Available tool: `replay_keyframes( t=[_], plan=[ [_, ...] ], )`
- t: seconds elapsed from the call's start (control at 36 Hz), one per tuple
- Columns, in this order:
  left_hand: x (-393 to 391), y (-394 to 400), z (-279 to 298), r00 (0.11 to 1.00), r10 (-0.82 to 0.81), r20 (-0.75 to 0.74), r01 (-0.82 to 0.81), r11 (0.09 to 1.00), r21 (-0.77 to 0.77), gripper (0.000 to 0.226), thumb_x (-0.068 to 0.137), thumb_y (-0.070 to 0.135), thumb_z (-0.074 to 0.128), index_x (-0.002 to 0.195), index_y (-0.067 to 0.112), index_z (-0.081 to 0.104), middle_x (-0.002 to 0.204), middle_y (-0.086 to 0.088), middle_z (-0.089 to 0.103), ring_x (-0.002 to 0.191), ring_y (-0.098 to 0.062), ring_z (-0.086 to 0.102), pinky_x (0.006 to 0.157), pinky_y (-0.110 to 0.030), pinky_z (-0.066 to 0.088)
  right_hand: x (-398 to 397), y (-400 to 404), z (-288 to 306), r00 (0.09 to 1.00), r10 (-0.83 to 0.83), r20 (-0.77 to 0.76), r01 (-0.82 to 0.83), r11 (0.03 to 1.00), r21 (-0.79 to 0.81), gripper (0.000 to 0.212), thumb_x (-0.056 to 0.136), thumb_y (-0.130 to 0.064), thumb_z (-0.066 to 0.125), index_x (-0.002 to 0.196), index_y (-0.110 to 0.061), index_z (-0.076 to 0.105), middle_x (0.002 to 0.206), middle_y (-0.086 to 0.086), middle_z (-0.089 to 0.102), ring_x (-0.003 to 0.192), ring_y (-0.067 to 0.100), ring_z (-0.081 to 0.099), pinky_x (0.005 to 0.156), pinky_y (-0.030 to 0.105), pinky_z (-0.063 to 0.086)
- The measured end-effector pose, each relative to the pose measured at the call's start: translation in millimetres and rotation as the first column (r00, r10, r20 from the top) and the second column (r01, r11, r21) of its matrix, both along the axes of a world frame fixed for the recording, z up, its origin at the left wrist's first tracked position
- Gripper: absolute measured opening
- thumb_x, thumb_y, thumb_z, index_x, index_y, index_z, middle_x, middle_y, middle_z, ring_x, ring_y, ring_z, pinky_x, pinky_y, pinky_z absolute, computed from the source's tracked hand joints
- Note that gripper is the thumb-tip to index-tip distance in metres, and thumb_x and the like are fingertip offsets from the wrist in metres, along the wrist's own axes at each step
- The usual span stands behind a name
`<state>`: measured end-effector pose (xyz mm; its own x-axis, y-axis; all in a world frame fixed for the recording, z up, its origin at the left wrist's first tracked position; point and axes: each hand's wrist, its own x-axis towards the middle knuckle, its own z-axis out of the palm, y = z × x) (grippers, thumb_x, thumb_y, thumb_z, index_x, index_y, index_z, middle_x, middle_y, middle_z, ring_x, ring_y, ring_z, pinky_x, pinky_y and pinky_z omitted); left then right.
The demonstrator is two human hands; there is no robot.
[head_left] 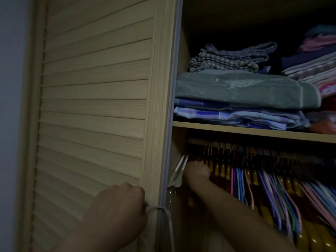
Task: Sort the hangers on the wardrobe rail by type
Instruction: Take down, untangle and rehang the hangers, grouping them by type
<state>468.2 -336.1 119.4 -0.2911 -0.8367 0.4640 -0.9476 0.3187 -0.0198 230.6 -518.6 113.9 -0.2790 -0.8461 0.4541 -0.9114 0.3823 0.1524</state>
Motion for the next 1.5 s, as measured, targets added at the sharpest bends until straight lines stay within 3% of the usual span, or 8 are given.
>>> replay_keyframes(
  t=[0.19, 0.47, 0.89, 1.06, 1.17, 1.22, 1.33, 1.5],
  plan=[
    [-7, -2, -5, 1.0, -0.02, 0.007, 0.02, 1.0, -0.012, 0.026, 0.097, 0.054, 0.038, 0.091, 0.029, 0.047, 0.112, 0.001, 0.062, 0.109, -0.023, 0.06, 0.074, -0.035, 0.037, -11, 4, 3, 1.0, -0.018, -0.019, 0.017, 0.999, -0.028, 0.028, 0.099, -0.006, 0.042, 0.105, -0.012, 0.068, 0.092, 0.004, 0.063, 0.089, 0.022, 0.066, 0.068, 0.032, 0.054],
    [-15, -5, -10, 0.998, -0.066, 0.024, 0.067, 0.997, -0.05, 0.018, 0.103, 0.043, 0.034, 0.095, 0.03, 0.043, 0.108, 0.002, 0.058, 0.103, -0.023, 0.061, 0.07, -0.034, 0.035, -22, 9, 5, 0.994, -0.107, -0.029, 0.108, 0.994, 0.025, 0.03, 0.097, -0.004, 0.043, 0.111, -0.014, 0.068, 0.105, 0.004, 0.066, 0.094, 0.023, 0.065, 0.045, 0.031, 0.034],
    [-39, -15, -19, 0.993, -0.111, 0.036, 0.112, 0.994, -0.016, 0.047, 0.098, 0.019, 0.04, 0.143, 0.03, 0.031, 0.109, -0.002, 0.048, 0.103, -0.031, 0.061, 0.083, -0.04, 0.049, -39, 29, 6, 0.986, -0.167, 0.029, 0.166, 0.986, 0.032, 0.026, 0.098, -0.011, 0.044, 0.109, -0.015, 0.068, 0.106, 0.005, 0.065, 0.094, 0.024, 0.065, 0.053, 0.033, 0.044],
    [-62, -31, -14, 0.991, -0.133, 0.01, 0.133, 0.991, -0.032, 0.059, 0.097, 0.012, 0.044, 0.15, 0.025, 0.022, 0.121, -0.007, 0.045, 0.106, -0.032, 0.062, 0.084, -0.04, 0.049, -41, 38, 6, 0.98, -0.196, 0.039, 0.194, 0.98, 0.043, 0.024, 0.099, -0.018, 0.043, 0.109, -0.019, 0.065, 0.074, 0.002, 0.051, 0.067, 0.016, 0.054, 0.05, 0.029, 0.037],
    [-83, -50, -10, 0.99, -0.138, -0.023, 0.137, 0.99, -0.043, 0.06, 0.099, 0.015, 0.045, 0.152, 0.024, 0.019, 0.13, -0.013, 0.045, 0.107, -0.034, 0.063, 0.086, -0.041, 0.05, -51, 43, 8, 0.981, -0.148, 0.125, 0.135, 0.986, 0.101, 0.066, 0.098, -0.029, 0.049, 0.156, -0.028, 0.017, 0.12, 0.011, 0.057, 0.085, 0.022, 0.057, 0.052, 0.033, 0.036],
    [-97, -60, -9, 0.988, -0.149, -0.039, 0.147, 0.988, -0.049, 0.063, 0.099, 0.012, 0.046, 0.154, 0.021, 0.017, 0.132, -0.014, 0.044, 0.105, -0.033, 0.063, 0.084, -0.04, 0.05, -57, 47, 8, 0.968, -0.106, 0.227, 0.084, 0.991, 0.105, 0.085, 0.095, -0.048, 0.053, 0.157, -0.036, -0.003, 0.149, 0.018, 0.036, 0.113, 0.031, 0.056, 0.067, 0.037, 0.044],
    [-125, -80, -7, 0.989, -0.146, -0.016, 0.145, 0.986, -0.082, 0.067, 0.1, 0.007, 0.044, 0.157, 0.014, 0.01, 0.138, -0.017, 0.041, 0.107, -0.033, 0.063, 0.083, -0.039, 0.05, -63, 74, 5, 0.963, 0.008, 0.269, -0.042, 0.992, 0.12, 0.11, 0.078, -0.075, 0.057, 0.154, -0.039, -0.015, 0.161, 0.017, 0.01, 0.137, 0.039, 0.038, 0.101, 0.05, 0.044],
    [-151, -113, 0, 0.992, -0.127, 0.027, 0.129, 0.988, -0.085, 0.06, 0.101, 0.004, 0.036, 0.157, 0.006, 0.014, 0.15, -0.022, 0.034, 0.117, -0.034, 0.059, 0.086, -0.037, 0.05, -63, 124, -2, 0.934, 0.158, 0.321, -0.186, 0.981, 0.058, 0.105, 0.081, -0.07, 0.06, 0.152, -0.045, -0.013, 0.164, 0.006, -0.001, 0.143, 0.034, 0.032, 0.108, 0.046, 0.04]
  ],
)
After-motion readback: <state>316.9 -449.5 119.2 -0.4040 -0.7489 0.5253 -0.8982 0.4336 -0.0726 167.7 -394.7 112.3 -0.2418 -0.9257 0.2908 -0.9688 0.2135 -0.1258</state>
